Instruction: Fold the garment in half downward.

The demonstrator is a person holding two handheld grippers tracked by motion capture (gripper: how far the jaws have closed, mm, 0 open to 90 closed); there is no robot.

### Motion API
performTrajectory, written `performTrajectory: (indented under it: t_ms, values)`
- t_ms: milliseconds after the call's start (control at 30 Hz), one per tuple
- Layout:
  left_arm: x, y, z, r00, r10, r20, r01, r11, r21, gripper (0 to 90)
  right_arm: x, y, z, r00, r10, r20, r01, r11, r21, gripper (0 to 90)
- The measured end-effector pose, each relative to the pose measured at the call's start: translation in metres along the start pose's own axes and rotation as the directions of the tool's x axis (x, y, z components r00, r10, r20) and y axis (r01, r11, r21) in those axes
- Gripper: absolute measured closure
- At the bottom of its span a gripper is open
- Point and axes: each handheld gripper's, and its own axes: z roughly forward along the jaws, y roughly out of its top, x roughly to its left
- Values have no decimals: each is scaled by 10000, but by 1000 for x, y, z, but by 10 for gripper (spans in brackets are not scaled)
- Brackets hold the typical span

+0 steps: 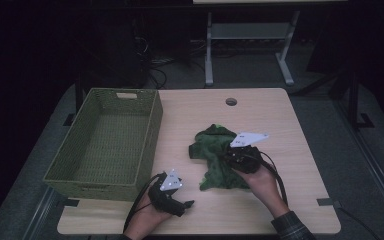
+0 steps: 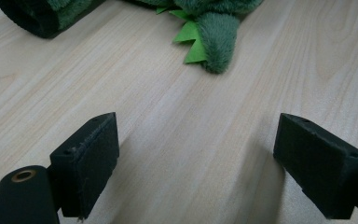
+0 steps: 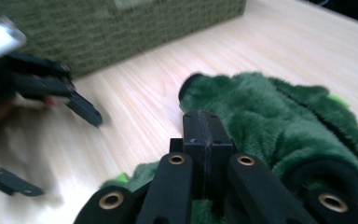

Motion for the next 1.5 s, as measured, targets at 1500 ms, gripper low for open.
performTrajectory:
  t_ms: [1500]
  values:
    - [0,0,0,10000,-18,23,18,10000,21,134,-23,-59,-33,9955,757,572,-802,9935,812,750]
